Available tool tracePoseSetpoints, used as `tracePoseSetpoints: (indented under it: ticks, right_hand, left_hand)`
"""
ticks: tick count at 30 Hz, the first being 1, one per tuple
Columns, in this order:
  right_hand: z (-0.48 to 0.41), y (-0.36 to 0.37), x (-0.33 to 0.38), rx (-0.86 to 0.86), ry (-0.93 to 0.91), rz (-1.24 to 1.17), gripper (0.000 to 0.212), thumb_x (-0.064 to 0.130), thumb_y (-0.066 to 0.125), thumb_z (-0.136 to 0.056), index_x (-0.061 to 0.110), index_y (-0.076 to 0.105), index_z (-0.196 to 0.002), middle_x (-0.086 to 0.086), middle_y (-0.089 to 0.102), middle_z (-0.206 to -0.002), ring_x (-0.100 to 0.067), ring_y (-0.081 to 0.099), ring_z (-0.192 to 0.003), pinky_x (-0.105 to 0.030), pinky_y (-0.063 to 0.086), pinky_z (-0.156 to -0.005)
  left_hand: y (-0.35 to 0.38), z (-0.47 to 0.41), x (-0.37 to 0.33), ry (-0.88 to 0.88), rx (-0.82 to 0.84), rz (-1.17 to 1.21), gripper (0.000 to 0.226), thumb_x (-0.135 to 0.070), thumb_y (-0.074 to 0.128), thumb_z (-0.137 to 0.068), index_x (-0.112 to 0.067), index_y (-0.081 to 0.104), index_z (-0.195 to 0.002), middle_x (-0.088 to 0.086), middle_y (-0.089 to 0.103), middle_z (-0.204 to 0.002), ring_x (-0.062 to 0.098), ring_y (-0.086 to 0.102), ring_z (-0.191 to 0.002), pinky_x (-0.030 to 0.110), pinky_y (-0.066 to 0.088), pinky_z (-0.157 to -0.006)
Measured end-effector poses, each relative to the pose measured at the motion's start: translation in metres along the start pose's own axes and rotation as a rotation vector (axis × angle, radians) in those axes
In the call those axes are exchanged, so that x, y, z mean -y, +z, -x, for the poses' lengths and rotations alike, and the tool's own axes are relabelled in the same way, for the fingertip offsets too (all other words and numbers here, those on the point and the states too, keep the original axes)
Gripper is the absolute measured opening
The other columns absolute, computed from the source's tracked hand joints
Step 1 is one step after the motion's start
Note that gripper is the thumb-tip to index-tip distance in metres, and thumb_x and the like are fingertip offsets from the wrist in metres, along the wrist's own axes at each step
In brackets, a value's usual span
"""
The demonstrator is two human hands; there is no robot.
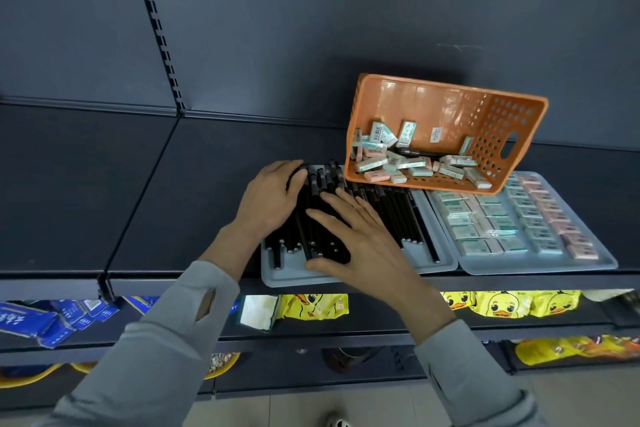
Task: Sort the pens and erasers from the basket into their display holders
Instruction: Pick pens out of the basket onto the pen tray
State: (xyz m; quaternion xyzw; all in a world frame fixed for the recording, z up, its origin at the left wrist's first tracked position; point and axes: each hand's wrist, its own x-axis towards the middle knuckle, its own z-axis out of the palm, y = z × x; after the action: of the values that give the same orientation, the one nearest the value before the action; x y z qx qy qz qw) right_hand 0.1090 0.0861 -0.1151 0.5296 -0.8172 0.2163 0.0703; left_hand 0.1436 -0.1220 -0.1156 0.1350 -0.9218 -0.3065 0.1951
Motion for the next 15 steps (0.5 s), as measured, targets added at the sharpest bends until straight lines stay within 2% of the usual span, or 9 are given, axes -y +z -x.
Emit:
tracePoseSetpoints:
  ticks: [4, 9, 11, 13, 15]
  right_hand:
    - [0.009, 0.002, 0.001, -0.045, 0.005, 0.015, 0.076, 0.072, 0.048, -0.086, 0.025, 0.045, -0.146, -0.001, 0.032, -0.157, -0.017, 0.015, -0.150, -0.043, 0.018, -0.122]
    - [0.008, -0.002, -0.001, -0.043, 0.012, 0.020, 0.079, 0.073, 0.049, -0.085, 0.023, 0.045, -0.146, -0.003, 0.032, -0.157, -0.017, 0.016, -0.150, -0.042, 0.019, -0.122]
    - [0.013, -0.005, -0.003, -0.028, 0.028, 0.042, 0.081, 0.075, 0.049, -0.084, 0.025, 0.042, -0.148, -0.002, 0.029, -0.158, -0.017, 0.015, -0.150, -0.043, 0.019, -0.122]
    - [0.018, -0.006, -0.006, -0.011, 0.062, 0.052, 0.084, 0.078, 0.046, -0.083, 0.027, 0.038, -0.149, 0.000, 0.026, -0.160, -0.016, 0.013, -0.151, -0.044, 0.018, -0.122]
    - [0.019, -0.006, -0.009, 0.015, 0.097, 0.037, 0.087, 0.080, 0.044, -0.082, 0.029, 0.034, -0.151, 0.002, 0.022, -0.161, -0.015, 0.011, -0.151, -0.043, 0.016, -0.122]
  left_hand:
    - [0.004, 0.010, -0.004, 0.025, -0.034, -0.018, 0.045, -0.040, 0.038, -0.102, -0.014, 0.054, -0.135, 0.004, 0.058, -0.133, 0.022, 0.049, -0.125, 0.037, 0.042, -0.100]
    - [-0.006, -0.008, -0.016, 0.052, -0.010, -0.122, 0.063, -0.056, 0.028, -0.099, -0.013, 0.051, -0.139, 0.008, 0.052, -0.141, 0.025, 0.043, -0.132, 0.036, 0.032, -0.110]
    - [-0.009, -0.027, -0.023, 0.102, 0.094, -0.142, 0.056, -0.046, 0.030, -0.103, -0.011, 0.043, -0.145, 0.009, 0.043, -0.149, 0.023, 0.034, -0.140, 0.032, 0.022, -0.114]
    - [-0.007, -0.045, -0.030, 0.121, 0.302, -0.169, 0.054, -0.041, 0.026, -0.105, -0.011, 0.035, -0.149, 0.007, 0.033, -0.155, 0.020, 0.025, -0.144, 0.029, 0.015, -0.116]
    - [-0.005, -0.055, -0.033, 0.093, 0.476, -0.168, 0.052, -0.040, 0.023, -0.105, -0.015, 0.036, -0.149, 0.005, 0.034, -0.156, 0.020, 0.029, -0.143, 0.031, 0.020, -0.117]
